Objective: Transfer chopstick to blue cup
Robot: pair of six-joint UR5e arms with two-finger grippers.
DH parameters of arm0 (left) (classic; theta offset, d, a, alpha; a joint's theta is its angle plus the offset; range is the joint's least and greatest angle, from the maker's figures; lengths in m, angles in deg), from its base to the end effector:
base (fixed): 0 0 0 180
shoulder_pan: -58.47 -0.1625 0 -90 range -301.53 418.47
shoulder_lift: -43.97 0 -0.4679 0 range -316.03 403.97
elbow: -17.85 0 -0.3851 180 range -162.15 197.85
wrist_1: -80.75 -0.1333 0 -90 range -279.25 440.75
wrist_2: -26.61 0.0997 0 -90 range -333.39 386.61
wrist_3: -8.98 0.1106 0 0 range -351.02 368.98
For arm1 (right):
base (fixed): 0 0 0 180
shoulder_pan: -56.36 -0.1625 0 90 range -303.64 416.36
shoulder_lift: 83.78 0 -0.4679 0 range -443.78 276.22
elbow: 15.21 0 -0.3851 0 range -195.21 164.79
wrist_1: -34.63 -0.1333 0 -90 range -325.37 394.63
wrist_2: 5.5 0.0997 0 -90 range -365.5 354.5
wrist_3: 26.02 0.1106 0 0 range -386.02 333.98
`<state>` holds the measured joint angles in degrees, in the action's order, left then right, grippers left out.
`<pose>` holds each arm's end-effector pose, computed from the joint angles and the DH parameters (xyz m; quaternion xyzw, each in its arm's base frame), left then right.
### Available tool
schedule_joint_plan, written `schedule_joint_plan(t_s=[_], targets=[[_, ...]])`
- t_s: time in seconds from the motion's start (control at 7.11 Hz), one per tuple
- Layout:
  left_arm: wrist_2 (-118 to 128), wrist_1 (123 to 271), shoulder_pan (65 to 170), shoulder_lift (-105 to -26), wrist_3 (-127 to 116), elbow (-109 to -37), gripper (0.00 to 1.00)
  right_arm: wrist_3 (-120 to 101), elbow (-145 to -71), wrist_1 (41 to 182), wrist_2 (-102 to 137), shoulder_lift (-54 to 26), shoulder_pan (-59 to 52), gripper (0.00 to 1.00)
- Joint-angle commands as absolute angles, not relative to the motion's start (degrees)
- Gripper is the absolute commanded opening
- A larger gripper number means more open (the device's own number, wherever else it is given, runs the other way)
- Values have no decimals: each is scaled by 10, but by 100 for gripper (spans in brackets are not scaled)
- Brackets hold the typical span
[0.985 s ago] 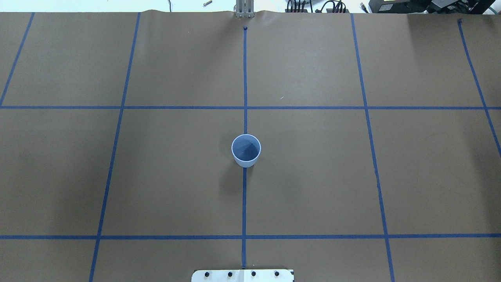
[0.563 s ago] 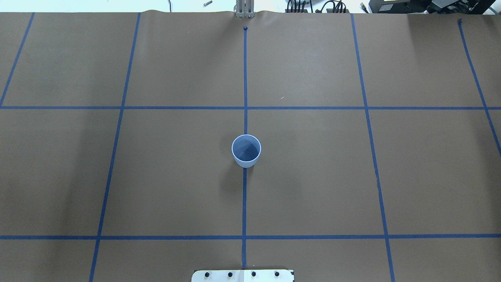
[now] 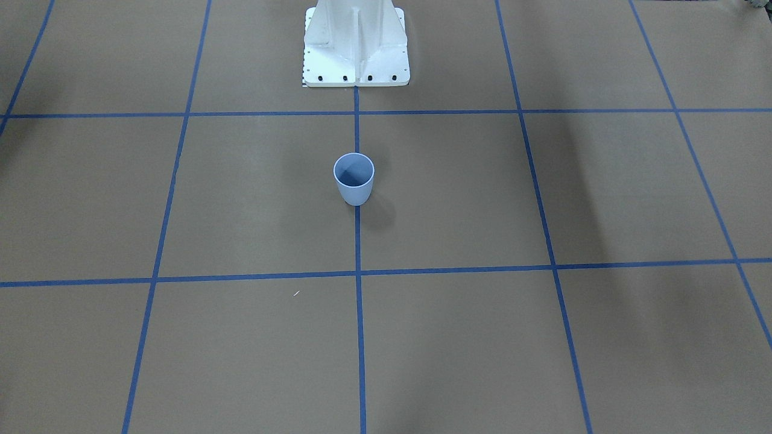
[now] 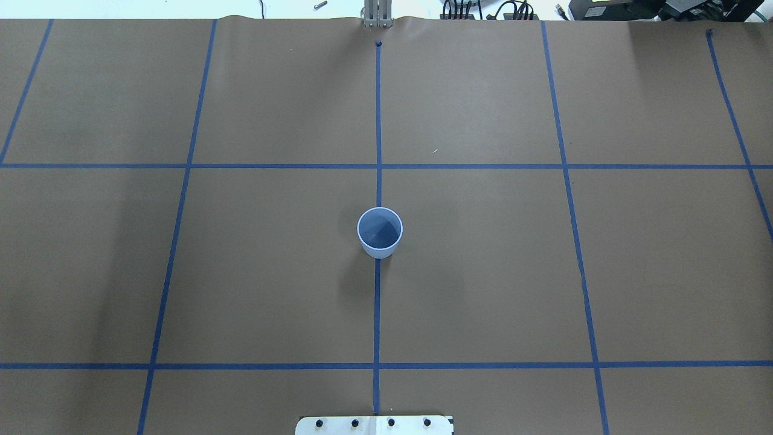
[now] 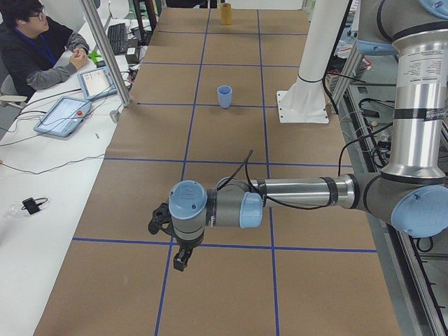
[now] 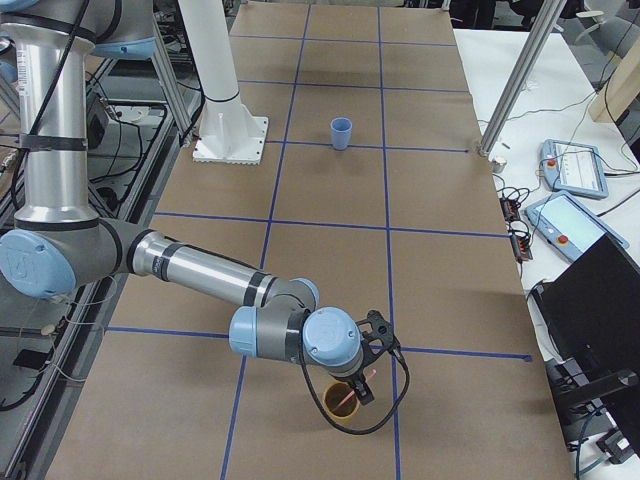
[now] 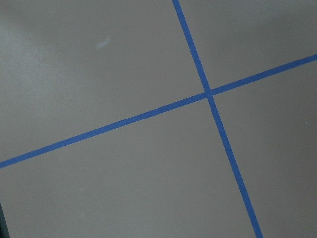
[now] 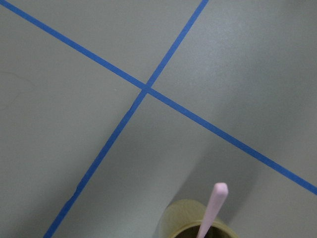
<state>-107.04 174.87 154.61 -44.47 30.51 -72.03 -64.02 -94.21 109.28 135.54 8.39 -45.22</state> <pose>-0.1075 -0.4664 0.7172 0.1081 0.3562 0.1321 0.9187 0.1386 -0.4407 0.7835 0.1962 -0.3839 -0.2142 0.8765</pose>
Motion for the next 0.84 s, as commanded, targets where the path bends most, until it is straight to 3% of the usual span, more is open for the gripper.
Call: schedule_joint_plan(t_s=[0.0, 0.28, 0.7], targets=[[-1071, 1750, 1546, -444, 306, -722, 99, -642, -897, 1069, 1357, 53, -452, 94], [-1071, 1750, 1547, -428, 307, -737, 99, -642, -896, 1068, 1356, 51, -451, 83], [-1070, 1750, 1547, -422, 308, -741, 99, -637, -897, 1068, 1356, 44, -441, 81]])
